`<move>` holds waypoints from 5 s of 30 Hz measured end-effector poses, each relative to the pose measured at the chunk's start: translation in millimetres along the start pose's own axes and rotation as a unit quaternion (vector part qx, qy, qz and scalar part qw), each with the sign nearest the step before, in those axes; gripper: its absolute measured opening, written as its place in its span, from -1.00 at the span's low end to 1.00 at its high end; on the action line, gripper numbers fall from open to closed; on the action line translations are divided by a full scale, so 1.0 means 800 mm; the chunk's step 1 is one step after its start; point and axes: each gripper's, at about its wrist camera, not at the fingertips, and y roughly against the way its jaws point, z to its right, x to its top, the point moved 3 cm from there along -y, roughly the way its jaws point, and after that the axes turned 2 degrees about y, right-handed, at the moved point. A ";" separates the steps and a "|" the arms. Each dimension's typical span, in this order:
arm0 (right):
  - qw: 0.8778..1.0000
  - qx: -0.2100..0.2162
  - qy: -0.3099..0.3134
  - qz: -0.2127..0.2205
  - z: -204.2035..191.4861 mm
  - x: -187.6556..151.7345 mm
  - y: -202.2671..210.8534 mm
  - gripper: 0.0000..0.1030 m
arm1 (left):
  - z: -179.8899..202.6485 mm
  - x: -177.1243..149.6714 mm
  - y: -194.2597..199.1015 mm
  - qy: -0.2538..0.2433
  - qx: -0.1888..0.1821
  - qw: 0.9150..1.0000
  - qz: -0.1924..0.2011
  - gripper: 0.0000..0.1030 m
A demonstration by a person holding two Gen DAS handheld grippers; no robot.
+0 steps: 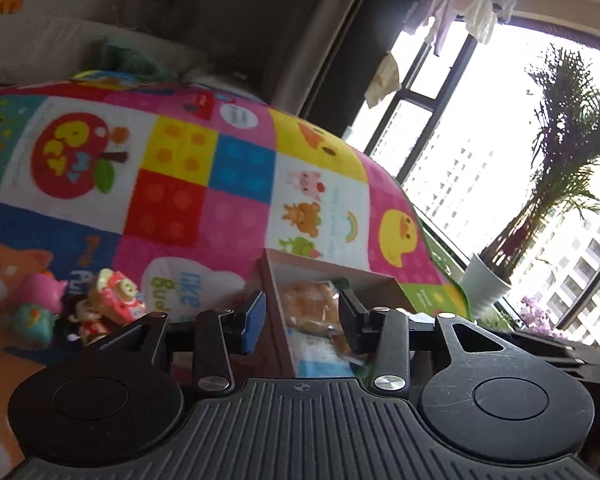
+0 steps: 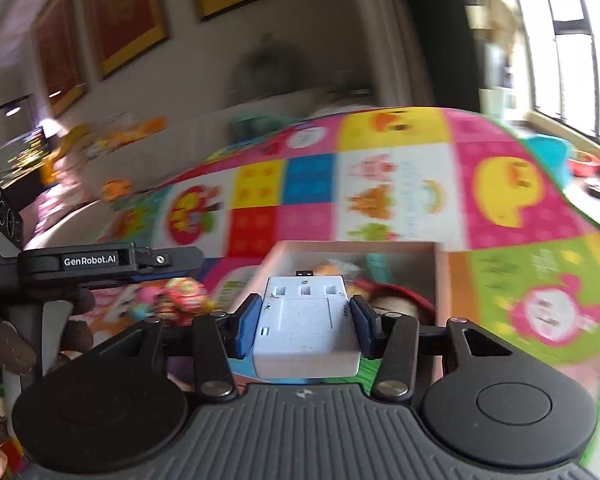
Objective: Organize objects
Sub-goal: 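Release the white case into the pink box with the right tool, then grasp the pink pig and teal toy with the left tool, then place the pig toys in the box with left tool while right carries the lace cloth there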
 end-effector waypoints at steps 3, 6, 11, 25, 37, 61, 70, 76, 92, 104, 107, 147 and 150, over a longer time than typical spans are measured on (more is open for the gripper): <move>0.993 -0.096 0.073 -0.015 -0.001 -0.006 -0.031 0.13 | -0.027 -0.016 0.035 -0.016 0.032 0.999 0.000 -0.14; 0.982 -0.176 0.060 -0.041 0.027 -0.023 -0.037 0.14 | -0.056 -0.044 0.059 -0.044 0.063 0.997 -0.021 -0.14; 0.979 -0.196 -0.002 -0.047 0.058 -0.056 0.000 0.27 | -0.096 -0.080 0.075 -0.039 0.073 0.995 -0.063 -0.14; 0.988 -0.145 -0.017 -0.052 0.000 -0.087 0.012 0.61 | -0.049 -0.117 0.070 -0.109 0.048 0.989 -0.084 -0.14; 0.990 -0.117 0.034 -0.071 -0.070 -0.151 -0.016 0.92 | -0.192 -0.003 0.038 0.102 0.174 0.979 0.033 -0.14; 0.987 -0.119 -0.065 -0.081 -0.036 -0.159 -0.023 1.00 | -0.085 -0.057 -0.065 -0.069 0.042 0.981 -0.176 -0.30; 0.987 -0.120 -0.061 -0.083 -0.037 -0.159 -0.023 1.00 | -0.099 -0.084 0.047 -0.128 0.131 0.977 -0.110 -0.20; 0.987 -0.125 -0.053 -0.091 -0.040 -0.159 -0.026 1.00 | -0.097 -0.084 0.047 -0.123 0.126 0.977 -0.120 -0.20; 0.983 -0.142 -0.020 -0.114 -0.050 -0.161 -0.035 1.00 | -0.081 -0.092 -0.015 -0.074 0.079 0.983 -0.145 0.61; 0.983 -0.142 -0.015 -0.115 -0.050 -0.161 -0.034 1.00 | -0.085 -0.075 0.077 -0.128 0.053 0.985 -0.106 0.41; 0.983 -0.141 -0.016 -0.114 -0.051 -0.161 -0.033 1.00 | -0.078 -0.101 0.082 -0.172 0.062 0.973 -0.141 0.41; 0.990 0.047 0.036 -0.130 -0.167 -0.131 -0.016 0.90 | -0.094 -0.114 0.095 -0.071 0.126 0.983 -0.109 0.02; 0.988 0.051 0.076 -0.128 -0.198 -0.139 -0.036 0.80 | -0.097 -0.113 0.100 -0.068 0.130 0.983 -0.107 0.02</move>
